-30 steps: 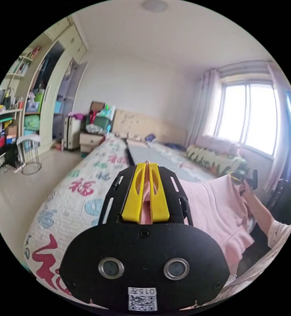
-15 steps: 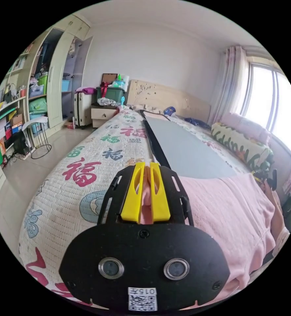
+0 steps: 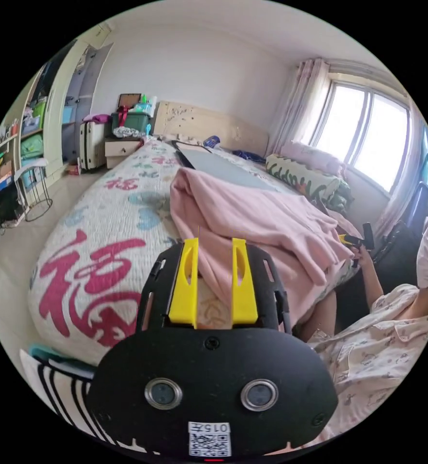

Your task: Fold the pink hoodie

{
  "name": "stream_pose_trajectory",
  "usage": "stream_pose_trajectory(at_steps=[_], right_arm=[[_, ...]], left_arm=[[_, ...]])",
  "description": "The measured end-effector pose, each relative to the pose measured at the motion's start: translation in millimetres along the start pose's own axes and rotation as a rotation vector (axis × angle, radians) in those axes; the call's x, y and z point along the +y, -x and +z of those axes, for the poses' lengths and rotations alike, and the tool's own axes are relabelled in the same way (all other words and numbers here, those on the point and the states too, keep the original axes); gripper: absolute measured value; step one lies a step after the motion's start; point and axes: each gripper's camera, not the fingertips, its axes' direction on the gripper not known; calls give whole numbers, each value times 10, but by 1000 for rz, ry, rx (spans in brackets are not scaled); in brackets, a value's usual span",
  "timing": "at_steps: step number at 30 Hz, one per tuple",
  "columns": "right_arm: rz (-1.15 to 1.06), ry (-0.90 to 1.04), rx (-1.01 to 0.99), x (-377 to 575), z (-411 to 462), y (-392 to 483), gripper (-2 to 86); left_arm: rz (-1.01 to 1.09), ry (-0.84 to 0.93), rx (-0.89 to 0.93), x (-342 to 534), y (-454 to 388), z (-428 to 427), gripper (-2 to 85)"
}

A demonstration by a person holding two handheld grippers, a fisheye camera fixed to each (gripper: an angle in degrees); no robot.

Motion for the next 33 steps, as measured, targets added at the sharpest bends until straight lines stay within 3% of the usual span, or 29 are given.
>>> stream_pose_trajectory(at_steps=[6,12,16,20,23,27,30,33], right_arm=[[54,-17,-15,252,40,-620,89],[56,-28,-13,538,290,-1119,53],[28,-41,143,862,366,-1270,23],[-38,-78,255,1359,241,-1259,-5],[-87,-40,291,1730,407,-1297,-7],[-165,81,366,2115,907,-1470,4],[-205,56,464,2382,923,-1508,27],[-441,-50,529,2703,868,-1147,59]], left_arm=[[-112,34,60,272,74,-64,154],[-91,67,127,271,22,-30,78],[-68,-2,77,284,-5,-208,10],[46,-73,-89,244,-290,-633,0],[151,2,-249,264,-486,-516,5],[231,129,-259,410,-465,-167,27],[284,59,-277,503,-499,-387,60],[420,-75,-243,506,-694,-755,73]])
